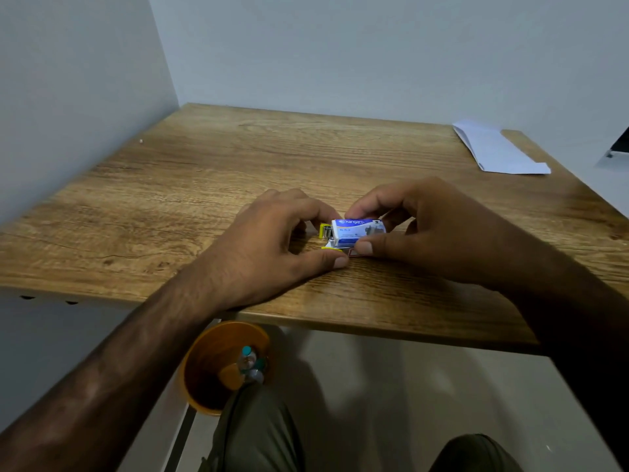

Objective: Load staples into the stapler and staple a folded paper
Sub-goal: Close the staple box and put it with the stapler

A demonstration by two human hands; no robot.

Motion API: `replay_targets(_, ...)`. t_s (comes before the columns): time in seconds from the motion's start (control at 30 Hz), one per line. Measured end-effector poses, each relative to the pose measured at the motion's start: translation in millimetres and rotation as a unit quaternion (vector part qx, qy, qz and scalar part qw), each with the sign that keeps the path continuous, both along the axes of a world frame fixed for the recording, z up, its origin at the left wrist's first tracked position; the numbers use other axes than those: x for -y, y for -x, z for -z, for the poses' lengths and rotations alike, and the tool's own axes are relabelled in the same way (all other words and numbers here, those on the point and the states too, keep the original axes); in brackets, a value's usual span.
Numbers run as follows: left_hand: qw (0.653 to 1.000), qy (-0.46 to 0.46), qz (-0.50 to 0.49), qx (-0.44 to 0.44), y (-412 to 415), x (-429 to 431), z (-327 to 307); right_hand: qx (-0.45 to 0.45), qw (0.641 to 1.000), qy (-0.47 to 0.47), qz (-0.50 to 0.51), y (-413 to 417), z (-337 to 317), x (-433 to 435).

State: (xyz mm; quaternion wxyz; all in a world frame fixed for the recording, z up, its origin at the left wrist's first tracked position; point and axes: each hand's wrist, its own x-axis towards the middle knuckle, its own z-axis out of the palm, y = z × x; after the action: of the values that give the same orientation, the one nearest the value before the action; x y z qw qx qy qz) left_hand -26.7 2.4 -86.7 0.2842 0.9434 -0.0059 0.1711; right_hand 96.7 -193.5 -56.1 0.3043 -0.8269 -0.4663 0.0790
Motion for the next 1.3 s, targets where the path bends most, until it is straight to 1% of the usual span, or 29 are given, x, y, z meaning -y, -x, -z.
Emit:
replay_targets(0.13, 1.000, -0.006, -0.002, 0.000, 1, 3, -2, -0.008, 1.000, -0.006, -0.002, 2, 2, 2)
replay_targets(0.3, 1.000, -0.006, -0.005, -0.003, 2, 4, -3, 0.000, 1.000, 0.020, 0.010, 3, 6, 6)
replay_targets(0.43, 1.000, -0.014, -0.007, -0.008, 4, 5, -4, -0.027, 1.000, 0.009, 0.011, 1, 8, 13)
replay_targets(0.8, 0.999, -0.029, -0.021, -0.019, 5, 9, -6, 0.000, 0.999, -0.032, 0.017, 6, 15, 14)
replay_targets(0.97, 0.999, -0.025, -0.023, -0.020, 4, 10, -6, 0.009, 0.999, -0.032, 0.021, 6, 15, 15)
replay_targets(1.17, 0.999, -0.023, -0.024, -0.023, 4, 12, -7, -0.005, 0.999, -0.027, 0.033, 6, 12, 18)
replay_targets(1.3, 1.000, 0.017, -0.011, 0.001, 9, 10, -7, -0.024, 0.998, -0.046, 0.029, 8, 7, 27)
